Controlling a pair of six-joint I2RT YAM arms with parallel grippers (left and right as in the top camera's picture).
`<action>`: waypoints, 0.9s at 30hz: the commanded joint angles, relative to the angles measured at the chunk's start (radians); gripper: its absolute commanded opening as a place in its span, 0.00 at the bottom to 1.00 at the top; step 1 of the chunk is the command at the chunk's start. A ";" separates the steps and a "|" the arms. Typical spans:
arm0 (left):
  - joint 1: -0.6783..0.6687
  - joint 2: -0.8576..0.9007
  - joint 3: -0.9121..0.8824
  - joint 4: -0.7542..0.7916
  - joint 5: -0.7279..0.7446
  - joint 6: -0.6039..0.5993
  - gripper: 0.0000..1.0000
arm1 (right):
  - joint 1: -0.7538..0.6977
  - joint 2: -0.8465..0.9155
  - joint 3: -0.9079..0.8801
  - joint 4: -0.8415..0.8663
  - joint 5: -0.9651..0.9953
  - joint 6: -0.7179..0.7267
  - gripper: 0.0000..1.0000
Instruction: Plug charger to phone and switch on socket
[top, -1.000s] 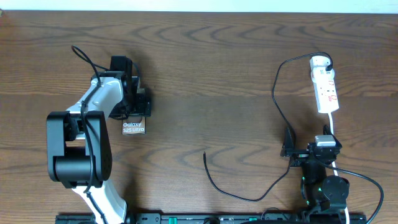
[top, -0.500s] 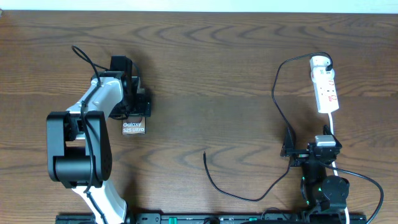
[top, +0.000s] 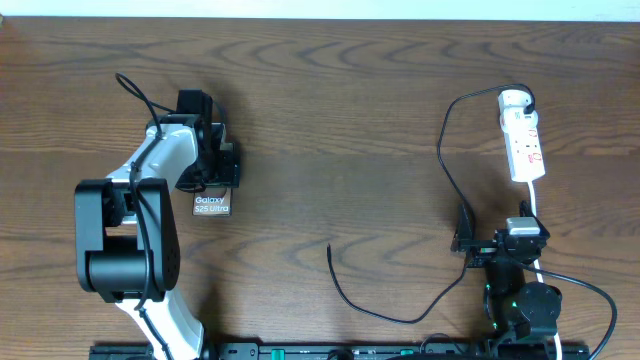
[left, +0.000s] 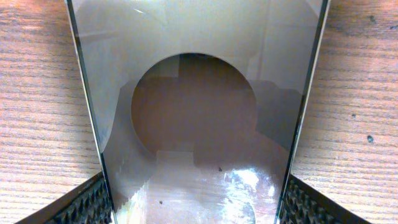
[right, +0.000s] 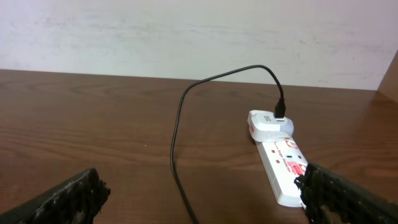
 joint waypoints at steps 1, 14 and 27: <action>0.000 0.012 -0.016 -0.006 0.019 0.003 0.78 | -0.006 -0.005 -0.002 -0.004 -0.009 -0.012 0.99; 0.001 0.012 -0.016 -0.006 0.019 0.003 0.65 | -0.006 -0.005 -0.002 -0.004 -0.009 -0.012 0.99; 0.001 0.012 -0.016 -0.006 0.019 0.003 0.31 | -0.006 -0.005 -0.002 -0.004 -0.009 -0.012 0.99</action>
